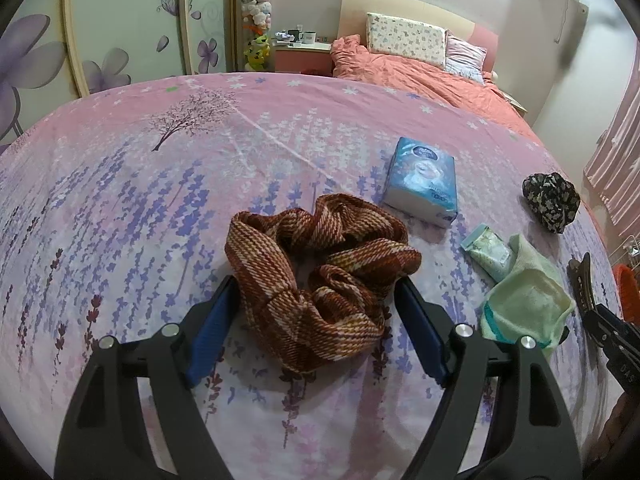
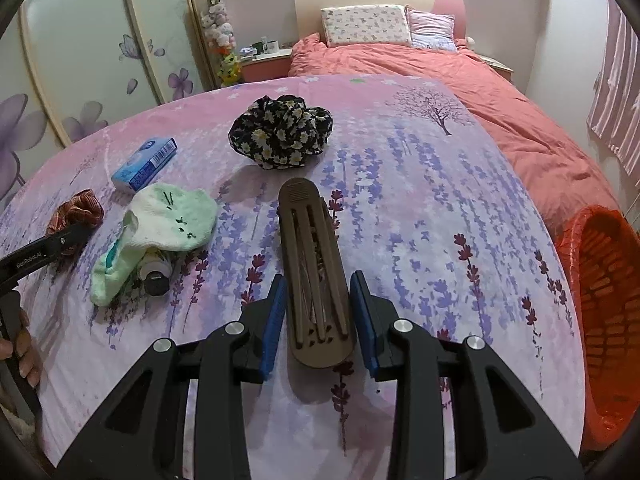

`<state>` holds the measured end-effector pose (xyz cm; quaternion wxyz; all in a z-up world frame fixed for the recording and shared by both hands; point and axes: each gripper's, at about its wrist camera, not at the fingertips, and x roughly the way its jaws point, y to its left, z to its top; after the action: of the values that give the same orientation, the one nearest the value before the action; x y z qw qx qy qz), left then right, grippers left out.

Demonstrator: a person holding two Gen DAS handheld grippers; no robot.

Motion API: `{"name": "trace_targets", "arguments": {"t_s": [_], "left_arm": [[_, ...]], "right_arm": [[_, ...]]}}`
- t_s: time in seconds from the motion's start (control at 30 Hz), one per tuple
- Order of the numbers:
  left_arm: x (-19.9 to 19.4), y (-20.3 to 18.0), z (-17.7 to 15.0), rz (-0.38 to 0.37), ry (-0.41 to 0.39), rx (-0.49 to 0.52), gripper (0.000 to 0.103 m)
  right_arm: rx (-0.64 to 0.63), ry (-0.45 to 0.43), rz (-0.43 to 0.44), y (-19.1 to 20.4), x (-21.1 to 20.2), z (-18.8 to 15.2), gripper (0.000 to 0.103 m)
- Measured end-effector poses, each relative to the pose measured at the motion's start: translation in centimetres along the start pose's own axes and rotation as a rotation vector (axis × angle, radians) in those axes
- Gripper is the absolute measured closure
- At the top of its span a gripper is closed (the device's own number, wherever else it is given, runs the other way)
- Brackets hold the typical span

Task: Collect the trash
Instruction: 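Grasp the brown slotted plastic piece with the right tool while the left tool grasps the plaid scarf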

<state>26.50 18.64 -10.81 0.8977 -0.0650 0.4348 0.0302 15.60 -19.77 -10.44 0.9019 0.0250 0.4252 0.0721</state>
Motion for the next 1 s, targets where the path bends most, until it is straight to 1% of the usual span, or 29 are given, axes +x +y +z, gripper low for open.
{"name": "trace_targets", "arguments": {"t_s": [0.1, 0.17, 0.23, 0.4, 0.5, 0.57, 0.67, 0.77, 0.93, 1.0], "left_arm": [[0.0, 0.2, 0.0, -0.006, -0.001, -0.004, 0.025], [-0.1, 0.3, 0.0, -0.008, -0.002, -0.005, 0.025], [-0.1, 0.4, 0.0, -0.005, 0.000, -0.001, 0.025], [0.0, 0.1, 0.0, 0.003, 0.004, 0.010, 0.023], [-0.1, 0.2, 0.0, -0.016, -0.001, -0.001, 0.022], [-0.3, 0.7, 0.0, -0.048, -0.009, -0.021, 0.021], [-0.5, 1.2, -0.2, -0.081, -0.017, -0.032, 0.021], [-0.3, 1.2, -0.1, -0.056, -0.003, -0.014, 0.021], [0.1, 1.0, 1.1, -0.060, 0.014, -0.022, 0.021], [0.3, 0.8, 1.5, -0.056, 0.015, -0.017, 0.021]], "right_arm": [[-0.004, 0.001, -0.001, -0.2, 0.0, -0.1, 0.068], [-0.016, 0.003, -0.006, -0.3, 0.0, -0.4, 0.065], [-0.032, 0.006, -0.007, -0.3, 0.0, -0.6, 0.060], [-0.050, 0.009, -0.010, -0.1, 0.1, -0.6, 0.057], [-0.057, 0.007, -0.016, 0.0, 0.0, -0.6, 0.056], [-0.069, 0.011, -0.019, 0.2, 0.3, -0.2, 0.056], [-0.055, 0.030, 0.000, 0.0, 0.7, 0.6, 0.057], [-0.041, 0.028, 0.010, -0.4, 1.0, 1.0, 0.060], [-0.082, 0.008, -0.017, 0.2, 1.2, 0.8, 0.060], [-0.083, 0.008, -0.014, 0.3, 1.2, 0.9, 0.061]]}}
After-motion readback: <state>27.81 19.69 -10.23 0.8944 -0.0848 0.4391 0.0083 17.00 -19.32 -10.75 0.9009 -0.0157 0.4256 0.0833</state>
